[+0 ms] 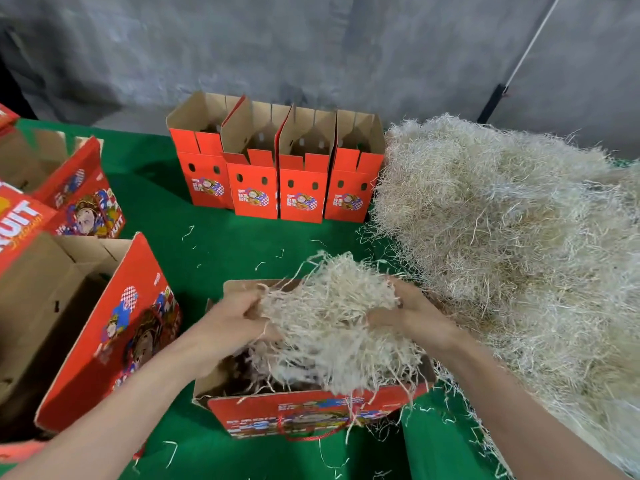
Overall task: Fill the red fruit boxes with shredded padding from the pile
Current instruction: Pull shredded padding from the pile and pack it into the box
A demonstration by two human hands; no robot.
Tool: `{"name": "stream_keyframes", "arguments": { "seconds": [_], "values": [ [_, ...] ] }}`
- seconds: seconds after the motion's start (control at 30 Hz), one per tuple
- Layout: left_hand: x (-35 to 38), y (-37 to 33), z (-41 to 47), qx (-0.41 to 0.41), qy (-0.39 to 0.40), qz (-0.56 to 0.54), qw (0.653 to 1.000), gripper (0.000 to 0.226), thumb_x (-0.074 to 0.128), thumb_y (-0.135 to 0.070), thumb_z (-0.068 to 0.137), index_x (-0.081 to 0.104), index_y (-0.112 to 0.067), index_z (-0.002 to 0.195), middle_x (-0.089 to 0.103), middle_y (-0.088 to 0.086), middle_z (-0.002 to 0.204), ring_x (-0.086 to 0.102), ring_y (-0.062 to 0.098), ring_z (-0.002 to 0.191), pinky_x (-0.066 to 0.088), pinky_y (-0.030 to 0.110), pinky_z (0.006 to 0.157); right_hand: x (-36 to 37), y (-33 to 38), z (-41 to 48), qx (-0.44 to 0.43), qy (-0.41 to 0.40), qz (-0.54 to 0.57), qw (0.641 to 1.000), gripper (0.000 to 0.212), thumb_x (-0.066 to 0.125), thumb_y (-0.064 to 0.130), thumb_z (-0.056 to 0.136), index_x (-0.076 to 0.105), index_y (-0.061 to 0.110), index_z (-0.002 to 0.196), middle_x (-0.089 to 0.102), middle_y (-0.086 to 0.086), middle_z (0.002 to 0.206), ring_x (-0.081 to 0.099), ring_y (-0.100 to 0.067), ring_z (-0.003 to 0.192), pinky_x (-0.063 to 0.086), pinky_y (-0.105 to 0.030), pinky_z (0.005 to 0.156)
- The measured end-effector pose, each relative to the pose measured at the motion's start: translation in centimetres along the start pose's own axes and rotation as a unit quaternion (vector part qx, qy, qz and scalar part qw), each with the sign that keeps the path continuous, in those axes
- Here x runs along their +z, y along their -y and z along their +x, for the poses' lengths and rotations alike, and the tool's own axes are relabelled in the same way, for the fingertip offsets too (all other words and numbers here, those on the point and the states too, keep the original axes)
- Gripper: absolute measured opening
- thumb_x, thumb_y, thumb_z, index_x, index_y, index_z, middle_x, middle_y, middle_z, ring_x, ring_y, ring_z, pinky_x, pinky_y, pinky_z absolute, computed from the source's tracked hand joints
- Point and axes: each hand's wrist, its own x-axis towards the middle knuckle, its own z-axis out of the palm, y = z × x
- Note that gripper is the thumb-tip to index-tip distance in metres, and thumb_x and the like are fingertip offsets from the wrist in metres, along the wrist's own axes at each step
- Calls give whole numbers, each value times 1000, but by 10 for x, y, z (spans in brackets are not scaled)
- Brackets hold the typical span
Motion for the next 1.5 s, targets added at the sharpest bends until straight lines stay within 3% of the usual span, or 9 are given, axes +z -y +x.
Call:
{"name": "stream_keyframes", "arguments": {
  "seconds": [0.17,0.27,0.43,0.57,0.8,0.93,1.17,1.33,1.5],
  "values": [
    [28,-18,-2,-87,120,-216,965,59,79,-43,58,47,-26,105,45,-6,126,39,19,126,31,42,109,28,13,4,-21,76,6,997,116,74,56,57,9,23,147,25,13,135,35,1,114,29,-22,98],
    [39,-21,9,-103,36,-280,954,55,71,-38,70,49,-29,119,34,-3,143,27,25,137,23,45,112,43,15,8,-82,36,-50,995,36,72,19,79,53,28,108,39,20,106,45,20,84,39,-17,90],
    [21,-11,17,-97,-57,-465,878,15,60,-9,76,57,-8,90,69,6,63,63,17,46,48,24,45,34,7,6,-58,12,-78,995,18,67,24,83,57,20,98,69,-11,87,44,-10,46,44,-35,51],
    [14,5,22,-62,-26,-542,838,17,55,-13,77,54,-4,91,65,14,89,63,27,76,53,38,71,23,7,5,-29,11,-99,995,31,68,22,83,53,18,109,65,-14,100,60,-28,69,52,-47,70],
    [49,-6,12,-112,33,-324,939,90,74,-42,64,30,-26,141,41,-10,136,35,20,134,24,46,109,37,11,20,-49,103,-129,985,73,73,39,75,40,15,136,55,-4,124,58,-19,108,49,-26,91],
    [31,-4,19,-107,-109,-347,925,22,67,-12,80,55,-21,96,64,-20,77,65,3,70,47,25,70,3,0,21,-28,155,-4,988,87,76,37,63,32,27,138,38,-6,139,40,-22,126,33,-41,108],
    [6,26,16,-86,-134,-232,960,69,68,-31,75,40,-15,136,44,6,139,40,24,125,22,50,109,-20,-26,27,31,-64,87,994,68,65,4,79,33,13,138,55,5,107,64,-8,83,40,-40,101],
    [28,16,14,-128,41,-220,966,88,74,-40,63,32,-28,139,52,-14,111,47,22,120,33,45,104,18,-20,30,-1,161,31,986,63,66,13,75,37,19,131,57,0,111,58,-11,97,48,-15,80],
    [34,14,28,-52,43,2,998,47,72,5,71,57,-19,109,71,-8,94,65,4,91,50,13,78,27,-19,42,16,116,-111,987,53,67,7,79,47,21,126,67,1,81,64,-1,64,55,-17,68]
  ]
}}
